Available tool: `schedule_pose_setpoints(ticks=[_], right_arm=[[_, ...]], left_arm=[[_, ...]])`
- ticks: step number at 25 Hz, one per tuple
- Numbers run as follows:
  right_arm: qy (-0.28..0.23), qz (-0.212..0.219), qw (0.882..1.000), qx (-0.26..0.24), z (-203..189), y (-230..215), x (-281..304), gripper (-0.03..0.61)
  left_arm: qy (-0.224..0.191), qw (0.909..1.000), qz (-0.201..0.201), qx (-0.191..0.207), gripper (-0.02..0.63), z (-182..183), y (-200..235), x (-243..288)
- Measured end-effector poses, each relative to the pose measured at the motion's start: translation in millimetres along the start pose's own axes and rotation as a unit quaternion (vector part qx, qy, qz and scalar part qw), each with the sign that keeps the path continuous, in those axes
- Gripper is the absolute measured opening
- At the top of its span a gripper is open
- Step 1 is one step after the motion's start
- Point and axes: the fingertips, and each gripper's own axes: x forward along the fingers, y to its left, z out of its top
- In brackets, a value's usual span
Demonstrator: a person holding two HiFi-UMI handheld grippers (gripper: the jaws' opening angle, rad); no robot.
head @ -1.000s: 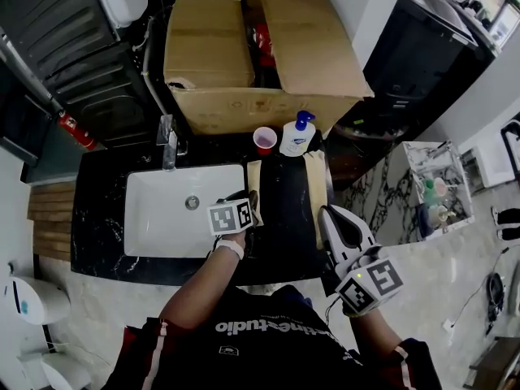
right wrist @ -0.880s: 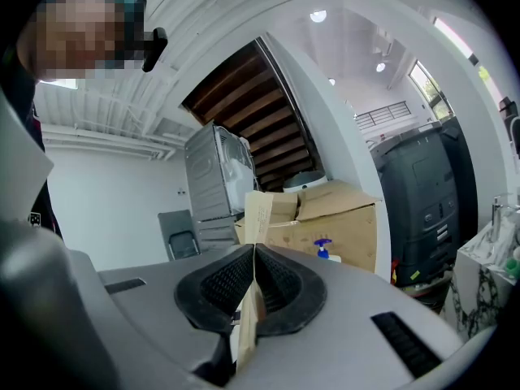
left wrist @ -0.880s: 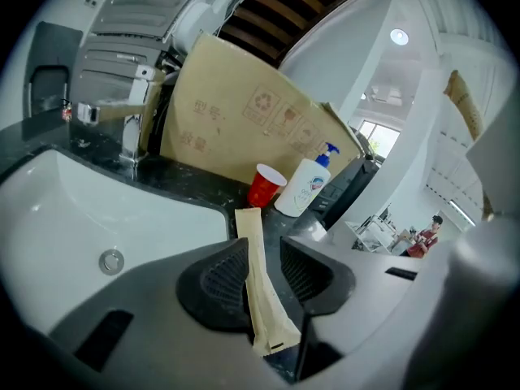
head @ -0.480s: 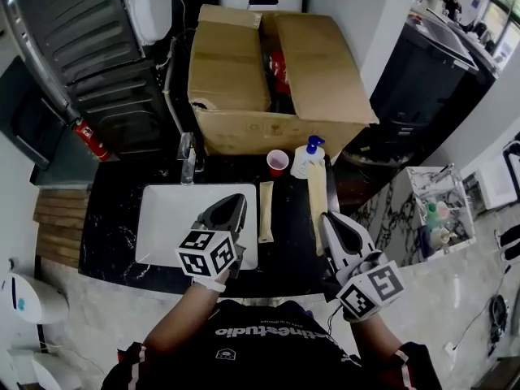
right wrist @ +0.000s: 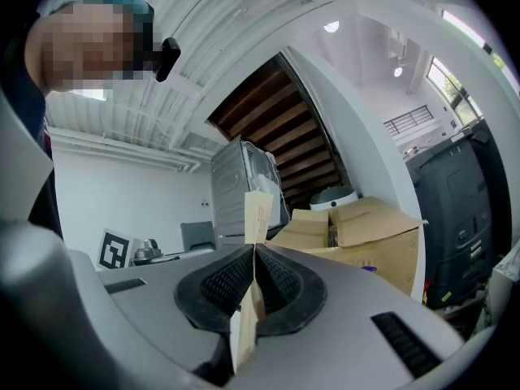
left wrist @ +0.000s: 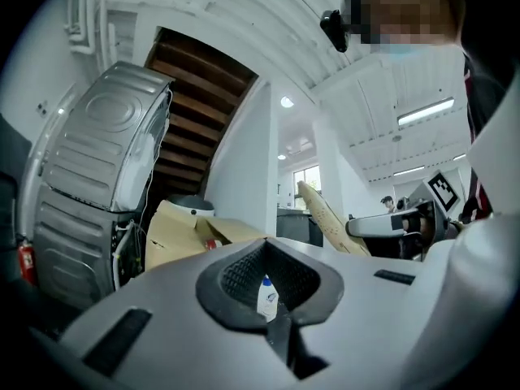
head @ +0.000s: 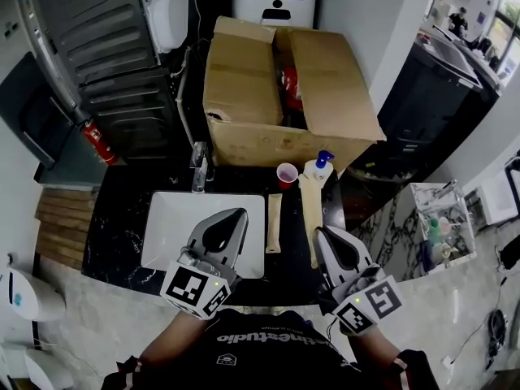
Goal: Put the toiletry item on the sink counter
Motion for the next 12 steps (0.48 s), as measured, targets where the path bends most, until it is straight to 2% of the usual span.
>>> schedule_pose_setpoints(ticks=[2,8,12], right_arm=[[0.002,0.0,1.0,0.0,-2,2,1,0.041],[0.005,-0.008,1.0,0.002,-3,-1,0,0.041],[0.017,-0.031,0.999,0.012,-10,-14,2,0.041]], left_arm=[[-0.003,1.0,0.0,0.009,0.014,0,0,1],[-0.005,1.0,0.001,0.002,0.014,-1,1,0],[-0.005,1.0,0.002,0.004,0.014,-3,2,-1]])
